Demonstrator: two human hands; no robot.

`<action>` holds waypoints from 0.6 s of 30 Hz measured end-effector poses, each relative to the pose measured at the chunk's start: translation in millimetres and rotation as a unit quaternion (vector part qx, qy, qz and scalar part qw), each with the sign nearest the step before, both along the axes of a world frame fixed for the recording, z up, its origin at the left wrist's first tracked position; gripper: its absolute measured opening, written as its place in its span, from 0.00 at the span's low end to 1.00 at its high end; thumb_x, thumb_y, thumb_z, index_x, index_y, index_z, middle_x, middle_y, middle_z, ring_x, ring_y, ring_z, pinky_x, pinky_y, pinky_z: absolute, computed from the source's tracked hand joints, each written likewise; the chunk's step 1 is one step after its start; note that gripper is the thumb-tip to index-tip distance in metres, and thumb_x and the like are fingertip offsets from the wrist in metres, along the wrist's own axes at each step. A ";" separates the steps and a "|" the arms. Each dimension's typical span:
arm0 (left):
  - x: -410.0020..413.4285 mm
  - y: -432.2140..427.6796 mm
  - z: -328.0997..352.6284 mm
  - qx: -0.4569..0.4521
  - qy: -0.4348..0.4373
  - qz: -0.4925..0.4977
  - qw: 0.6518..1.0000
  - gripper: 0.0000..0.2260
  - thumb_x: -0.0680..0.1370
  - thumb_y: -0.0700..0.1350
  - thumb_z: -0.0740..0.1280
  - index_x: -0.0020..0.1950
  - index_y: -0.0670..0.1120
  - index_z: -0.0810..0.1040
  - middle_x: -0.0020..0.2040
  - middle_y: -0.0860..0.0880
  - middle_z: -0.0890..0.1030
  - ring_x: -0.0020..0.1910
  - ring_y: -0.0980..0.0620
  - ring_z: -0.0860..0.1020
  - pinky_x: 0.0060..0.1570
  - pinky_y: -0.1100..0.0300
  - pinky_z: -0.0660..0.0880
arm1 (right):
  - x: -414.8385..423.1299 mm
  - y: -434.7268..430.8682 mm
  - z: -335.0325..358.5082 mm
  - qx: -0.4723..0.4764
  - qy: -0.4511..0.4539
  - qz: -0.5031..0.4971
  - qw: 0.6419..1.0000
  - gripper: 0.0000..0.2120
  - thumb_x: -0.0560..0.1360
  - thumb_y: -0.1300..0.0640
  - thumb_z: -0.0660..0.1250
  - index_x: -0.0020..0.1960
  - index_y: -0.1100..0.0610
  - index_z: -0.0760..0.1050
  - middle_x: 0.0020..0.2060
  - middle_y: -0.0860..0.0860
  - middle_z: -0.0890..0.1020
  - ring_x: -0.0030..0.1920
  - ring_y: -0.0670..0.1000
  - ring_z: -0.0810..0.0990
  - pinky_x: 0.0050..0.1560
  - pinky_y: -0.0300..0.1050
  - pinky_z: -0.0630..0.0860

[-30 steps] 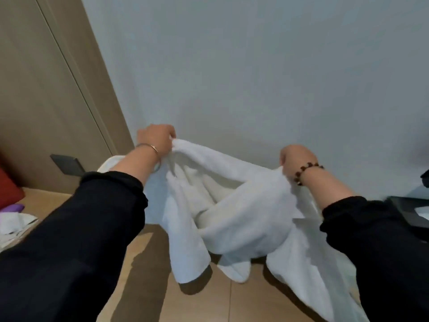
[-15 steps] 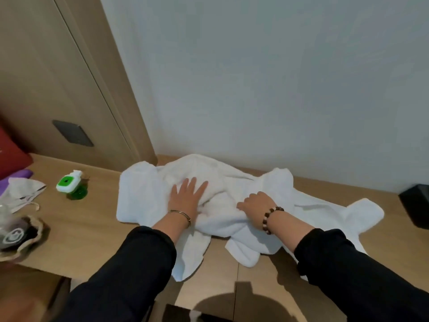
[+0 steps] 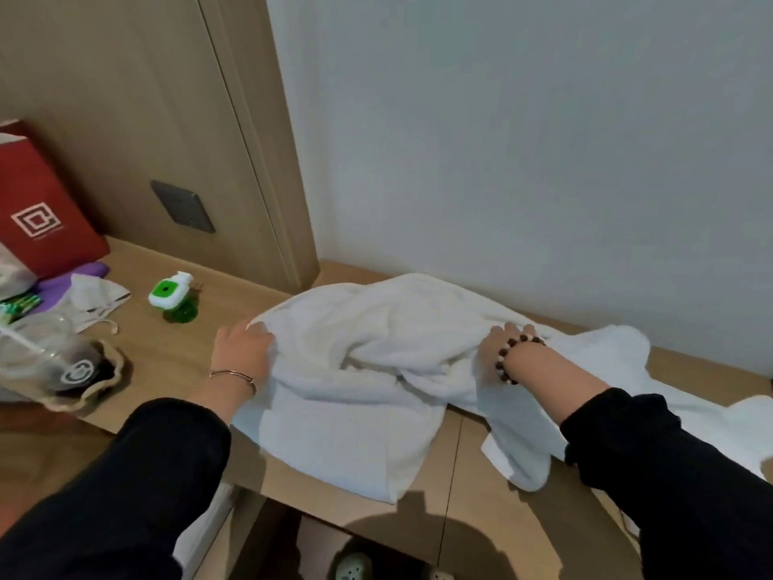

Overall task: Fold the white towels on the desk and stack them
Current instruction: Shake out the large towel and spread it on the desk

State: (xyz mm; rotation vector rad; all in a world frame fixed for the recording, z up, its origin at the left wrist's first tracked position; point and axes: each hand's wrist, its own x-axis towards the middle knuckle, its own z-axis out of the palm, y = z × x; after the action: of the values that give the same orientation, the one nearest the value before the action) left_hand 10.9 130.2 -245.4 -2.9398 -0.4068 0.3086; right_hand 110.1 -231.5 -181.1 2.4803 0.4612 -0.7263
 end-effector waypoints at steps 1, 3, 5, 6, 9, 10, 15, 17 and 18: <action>-8.0 -3.5 -5.8 -0.036 -0.009 0.055 0.998 0.18 0.80 0.49 0.56 0.71 0.55 0.65 0.74 0.51 0.61 0.72 0.47 0.58 0.68 0.48 0.58 | 1.3 16.1 -3.9 0.087 -0.031 0.013 0.996 0.30 0.74 0.45 0.63 0.71 0.57 0.61 0.68 0.55 0.65 0.67 0.57 0.64 0.67 0.56 0.62; -24.1 -11.7 -14.5 -0.136 -0.036 0.194 0.971 0.24 0.80 0.52 0.57 0.75 0.53 0.55 0.76 0.50 0.55 0.73 0.45 0.56 0.68 0.47 0.60 | -3.1 47.6 -15.0 0.213 -0.051 0.045 0.975 0.42 0.69 0.38 0.67 0.74 0.54 0.52 0.71 0.55 0.59 0.69 0.58 0.62 0.67 0.59 0.59; -35.8 -19.5 -19.3 -0.246 -0.092 0.318 0.911 0.31 0.78 0.53 0.62 0.76 0.51 0.51 0.76 0.48 0.54 0.72 0.42 0.59 0.66 0.47 0.63 | -12.3 69.3 -31.1 0.220 -0.022 0.060 0.973 0.47 0.68 0.36 0.66 0.76 0.51 0.44 0.71 0.55 0.60 0.69 0.58 0.63 0.67 0.60 0.58; -40.5 -23.2 -20.3 -0.289 -0.127 0.366 0.876 0.33 0.76 0.53 0.64 0.77 0.51 0.51 0.76 0.47 0.55 0.71 0.41 0.61 0.65 0.47 0.65 | -16.4 75.0 -40.3 0.198 -0.014 0.069 0.978 0.44 0.70 0.37 0.65 0.76 0.51 0.46 0.68 0.55 0.65 0.67 0.57 0.66 0.66 0.58 0.59; -49.4 -30.4 -22.8 -0.349 -0.186 0.455 0.798 0.35 0.73 0.44 0.68 0.76 0.52 0.53 0.72 0.44 0.59 0.67 0.40 0.66 0.61 0.46 0.69 | -16.7 82.0 -51.6 0.209 -0.046 0.084 0.973 0.20 0.76 0.50 0.60 0.66 0.55 0.64 0.56 0.54 0.77 0.55 0.57 0.75 0.54 0.48 0.66; -51.3 -29.7 -24.0 -0.361 -0.188 0.468 0.785 0.36 0.73 0.40 0.69 0.75 0.52 0.54 0.70 0.42 0.60 0.64 0.39 0.68 0.59 0.47 0.71 | -14.8 85.8 -47.9 0.253 -0.061 0.059 0.964 0.14 0.77 0.55 0.59 0.62 0.56 0.68 0.53 0.55 0.79 0.51 0.57 0.77 0.49 0.46 0.68; -52.5 -22.7 -19.5 -0.401 -0.275 0.448 0.751 0.26 0.73 0.36 0.64 0.69 0.47 0.65 0.64 0.39 0.67 0.53 0.42 0.71 0.53 0.52 0.71 | 15.5 95.2 17.5 0.546 -0.249 -0.154 0.785 0.09 0.74 0.66 0.57 0.49 0.63 0.74 0.42 0.59 0.79 0.46 0.61 0.77 0.37 0.44 0.62; -55.5 -14.4 -17.3 -0.381 -0.296 0.469 0.740 0.25 0.71 0.32 0.64 0.68 0.45 0.67 0.64 0.39 0.66 0.55 0.38 0.72 0.55 0.50 0.71 | 24.0 92.2 49.7 0.620 -0.336 -0.173 0.687 0.09 0.72 0.68 0.56 0.46 0.65 0.75 0.40 0.60 0.79 0.42 0.60 0.76 0.36 0.41 0.57; -58.1 -9.6 -18.0 -0.376 -0.291 0.490 0.731 0.26 0.71 0.31 0.64 0.68 0.45 0.66 0.65 0.39 0.65 0.56 0.37 0.72 0.55 0.50 0.72 | 26.4 90.3 63.2 0.663 -0.369 -0.187 0.624 0.09 0.71 0.68 0.56 0.45 0.65 0.74 0.38 0.57 0.78 0.40 0.57 0.75 0.35 0.40 0.57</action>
State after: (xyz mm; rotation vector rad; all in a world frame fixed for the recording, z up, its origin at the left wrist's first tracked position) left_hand -47.1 120.5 -263.4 -3.0805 -2.4447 -0.5240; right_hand 136.5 -141.2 -117.9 3.8983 0.0828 1.0526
